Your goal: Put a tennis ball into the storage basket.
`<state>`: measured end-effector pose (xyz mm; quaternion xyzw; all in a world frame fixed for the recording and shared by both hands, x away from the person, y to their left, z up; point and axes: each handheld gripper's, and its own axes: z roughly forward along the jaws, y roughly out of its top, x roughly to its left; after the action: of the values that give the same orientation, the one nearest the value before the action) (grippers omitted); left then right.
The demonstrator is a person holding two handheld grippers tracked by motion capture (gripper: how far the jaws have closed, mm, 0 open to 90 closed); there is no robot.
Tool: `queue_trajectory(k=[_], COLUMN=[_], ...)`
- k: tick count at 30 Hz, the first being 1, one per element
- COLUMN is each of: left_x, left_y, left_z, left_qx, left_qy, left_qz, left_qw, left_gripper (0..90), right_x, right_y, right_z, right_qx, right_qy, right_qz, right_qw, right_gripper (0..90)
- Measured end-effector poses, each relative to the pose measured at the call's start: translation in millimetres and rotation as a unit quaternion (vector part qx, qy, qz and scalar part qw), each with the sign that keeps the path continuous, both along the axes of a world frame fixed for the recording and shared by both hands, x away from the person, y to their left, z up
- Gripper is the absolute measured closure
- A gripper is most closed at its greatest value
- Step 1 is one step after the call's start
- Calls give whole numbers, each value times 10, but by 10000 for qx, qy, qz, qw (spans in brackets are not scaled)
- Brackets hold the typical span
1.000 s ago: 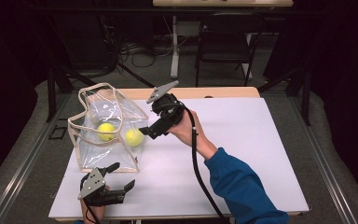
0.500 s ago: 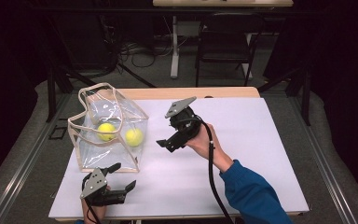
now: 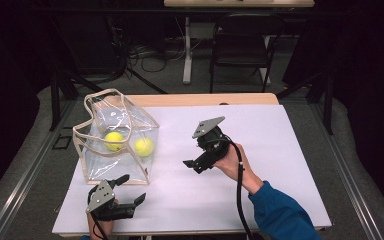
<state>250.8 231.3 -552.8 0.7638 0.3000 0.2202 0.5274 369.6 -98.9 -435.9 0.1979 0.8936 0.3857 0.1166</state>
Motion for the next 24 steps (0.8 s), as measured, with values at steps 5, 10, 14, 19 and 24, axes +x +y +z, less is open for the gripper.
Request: queue_trajectory(k=[5, 10, 14, 19, 24], left_x=[3, 2, 11, 10, 15], left_y=[-4, -3, -5, -9, -6], left_z=[-1, -2, -7, -6, -6], left_qx=[10, 7, 6, 20, 42], left_qy=[4, 9, 17, 17, 11], left_qz=[13, 30, 24, 44, 24], left_qw=[10000, 10000, 10000, 10000, 10000], left_gripper=[161, 160, 160, 161, 161], right_x=[-14, -83, -141, -198, -282], right_y=[-171, -304, -384, -482, -571], right_z=[-104, -162, -221, -309, -385], right_qx=[51, 86, -10, -25, -34], right_qy=[126, 134, 43, 52, 19], right_qz=[-82, -165, -236, -302, -358], right_qw=[9999, 9997, 9997, 9995, 9993], right_gripper=[0, 0, 0, 0, 0])
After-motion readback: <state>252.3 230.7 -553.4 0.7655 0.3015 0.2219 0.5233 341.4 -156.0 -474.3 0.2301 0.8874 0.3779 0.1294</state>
